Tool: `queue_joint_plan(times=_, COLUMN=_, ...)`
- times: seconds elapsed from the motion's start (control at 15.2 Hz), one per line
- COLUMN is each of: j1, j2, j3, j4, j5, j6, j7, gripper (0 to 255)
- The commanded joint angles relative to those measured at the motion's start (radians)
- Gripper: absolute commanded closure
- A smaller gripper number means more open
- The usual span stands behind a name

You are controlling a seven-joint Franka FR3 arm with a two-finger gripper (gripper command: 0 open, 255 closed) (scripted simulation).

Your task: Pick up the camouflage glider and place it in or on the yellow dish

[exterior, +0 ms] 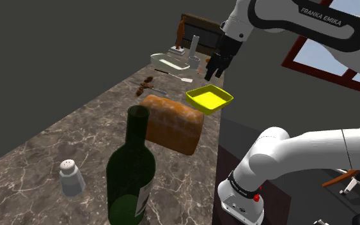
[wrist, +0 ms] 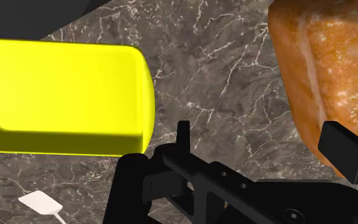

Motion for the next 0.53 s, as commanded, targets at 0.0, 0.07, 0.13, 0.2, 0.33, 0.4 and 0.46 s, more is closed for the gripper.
queue_joint_plan(times=0.0, j1=0.0, j2=0.0, j3=0.0, j4=0.0, j5=0.0, j6=0.0, j7=0.0, gripper=0)
queue_joint_plan(times=0.07, j1=-0.002, j2=0.029, j3=0.01, j4=0.001, j5=0.004, j6=0.029, j7=0.019, gripper=0)
queue_joint_plan(times=0.13, j1=-0.004, j2=0.059, j3=0.02, j4=0.003, j5=0.007, j6=0.058, j7=0.038, gripper=0)
queue_joint_plan(times=0.2, j1=-0.006, j2=0.089, j3=0.03, j4=0.007, j5=0.01, j6=0.087, j7=0.057, gripper=0)
queue_joint_plan(times=0.33, j1=-0.01, j2=0.154, j3=0.048, j4=0.02, j5=0.013, j6=0.141, j7=0.095, gripper=0)
queue_joint_plan(times=0.4, j1=-0.012, j2=0.187, j3=0.057, j4=0.028, j5=0.014, j6=0.167, j7=0.114, gripper=0)
queue_joint_plan(times=0.46, j1=-0.015, j2=0.221, j3=0.066, j4=0.038, j5=0.014, j6=0.192, j7=0.133, gripper=0)
